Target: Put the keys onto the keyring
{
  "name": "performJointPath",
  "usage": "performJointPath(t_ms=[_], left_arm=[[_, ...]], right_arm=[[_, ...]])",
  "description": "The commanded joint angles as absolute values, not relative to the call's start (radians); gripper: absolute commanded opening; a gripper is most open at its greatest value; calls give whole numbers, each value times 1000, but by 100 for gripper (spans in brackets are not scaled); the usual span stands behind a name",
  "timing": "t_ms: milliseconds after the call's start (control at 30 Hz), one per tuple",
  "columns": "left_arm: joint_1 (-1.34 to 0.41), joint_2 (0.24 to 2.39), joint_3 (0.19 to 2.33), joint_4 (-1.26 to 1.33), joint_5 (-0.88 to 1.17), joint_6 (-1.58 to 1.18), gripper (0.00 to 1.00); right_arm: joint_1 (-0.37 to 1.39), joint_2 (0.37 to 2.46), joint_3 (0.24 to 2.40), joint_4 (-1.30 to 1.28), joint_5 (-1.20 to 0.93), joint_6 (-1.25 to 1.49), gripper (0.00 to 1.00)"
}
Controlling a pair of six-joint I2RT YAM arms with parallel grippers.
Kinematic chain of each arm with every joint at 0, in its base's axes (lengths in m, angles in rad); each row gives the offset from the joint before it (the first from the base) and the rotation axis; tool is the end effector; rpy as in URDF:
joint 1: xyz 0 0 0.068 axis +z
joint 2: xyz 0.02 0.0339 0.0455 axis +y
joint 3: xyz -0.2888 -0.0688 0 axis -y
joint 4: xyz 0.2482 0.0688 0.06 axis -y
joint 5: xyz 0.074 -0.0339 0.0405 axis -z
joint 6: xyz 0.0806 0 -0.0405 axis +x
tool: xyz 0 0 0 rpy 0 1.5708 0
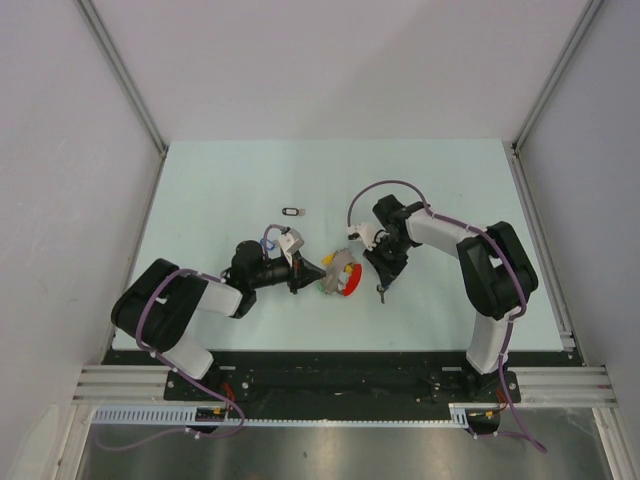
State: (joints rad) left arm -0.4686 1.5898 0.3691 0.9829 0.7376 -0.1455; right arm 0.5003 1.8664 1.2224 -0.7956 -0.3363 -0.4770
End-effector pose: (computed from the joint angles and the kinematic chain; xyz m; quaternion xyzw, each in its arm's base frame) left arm 0.2404 -0.1824 0.1582 0.3379 0.6877 -0.4444 0.4641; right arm 0.3016 0.1952 0.1399 -0.4715 0.8635 0.1677 0.0627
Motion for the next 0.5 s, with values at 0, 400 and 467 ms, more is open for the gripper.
performJointPath(t_ms=[0, 400, 467], left_arm=[[-465, 1580, 402, 1006, 758, -123, 0], [-465, 1519, 397, 991, 764, -126, 0], [-466, 1505, 393, 989, 762, -124, 0]], right_arm=[[503, 1826, 1255, -813, -316, -457, 1], [545, 1632, 1229, -750, -209, -348, 0], [561, 1596, 1218, -732, -178, -318, 0]])
